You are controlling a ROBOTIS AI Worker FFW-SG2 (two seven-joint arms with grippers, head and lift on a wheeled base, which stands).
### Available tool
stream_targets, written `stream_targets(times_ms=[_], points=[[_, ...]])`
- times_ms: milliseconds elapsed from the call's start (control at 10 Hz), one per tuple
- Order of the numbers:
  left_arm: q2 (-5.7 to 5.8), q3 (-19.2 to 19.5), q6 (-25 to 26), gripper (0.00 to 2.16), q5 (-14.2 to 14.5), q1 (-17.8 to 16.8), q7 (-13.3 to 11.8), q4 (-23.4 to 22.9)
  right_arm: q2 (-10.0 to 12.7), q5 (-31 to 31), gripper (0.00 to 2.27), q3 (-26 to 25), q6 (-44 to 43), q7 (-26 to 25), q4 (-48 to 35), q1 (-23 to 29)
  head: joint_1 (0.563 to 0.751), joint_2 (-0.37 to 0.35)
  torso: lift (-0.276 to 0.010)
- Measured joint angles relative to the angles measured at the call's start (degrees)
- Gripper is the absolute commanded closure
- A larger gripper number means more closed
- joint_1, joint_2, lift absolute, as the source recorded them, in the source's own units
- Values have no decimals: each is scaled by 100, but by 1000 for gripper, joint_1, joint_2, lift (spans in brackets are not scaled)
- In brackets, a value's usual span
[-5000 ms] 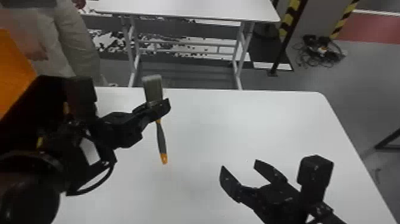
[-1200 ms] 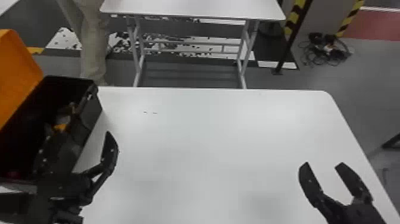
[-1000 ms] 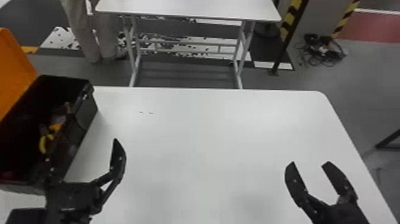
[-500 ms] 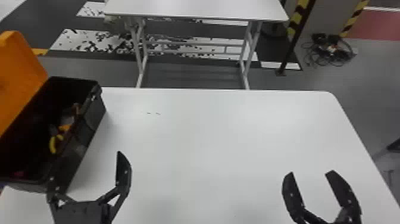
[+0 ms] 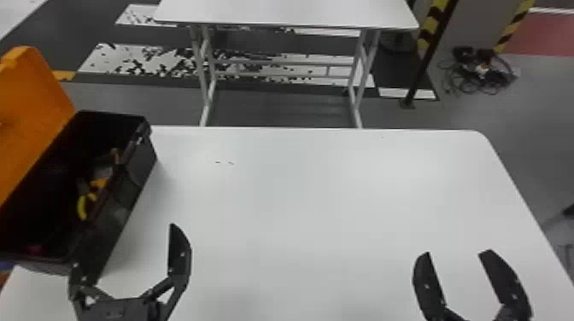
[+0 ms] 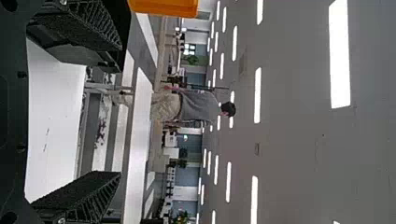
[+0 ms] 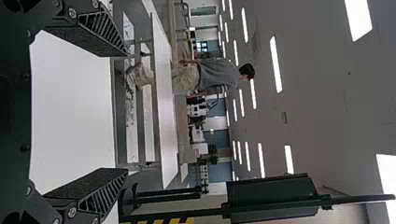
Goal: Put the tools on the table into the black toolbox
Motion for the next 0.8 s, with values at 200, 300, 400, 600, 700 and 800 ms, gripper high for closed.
stream_targets(times_ms=[200, 300, 400, 600, 700, 800], points=[[9, -9, 44, 36, 13, 11, -3, 6, 0, 0, 144, -6, 34, 0, 51, -31, 695, -31, -75], [14, -15, 69, 36, 12, 16, -10, 6, 0, 0, 144, -8, 41, 0, 62, -37, 695, -33, -75], [22, -20, 98, 36, 6, 18, -12, 7, 0, -1, 144, -9, 53, 0, 74, -45, 695, -35, -75], [44, -31, 156, 36, 4, 18, -12, 14, -1, -3, 144, -10, 83, 0, 90, -54, 695, -36, -75], [63, -54, 165, 36, 4, 18, -12, 15, -5, -5, 144, -17, 94, 0, 91, -54, 695, -40, -75], [83, -75, 225, 36, 8, 5, -12, 21, -4, -7, 144, -23, 96, 0, 95, -54, 695, -45, -75]])
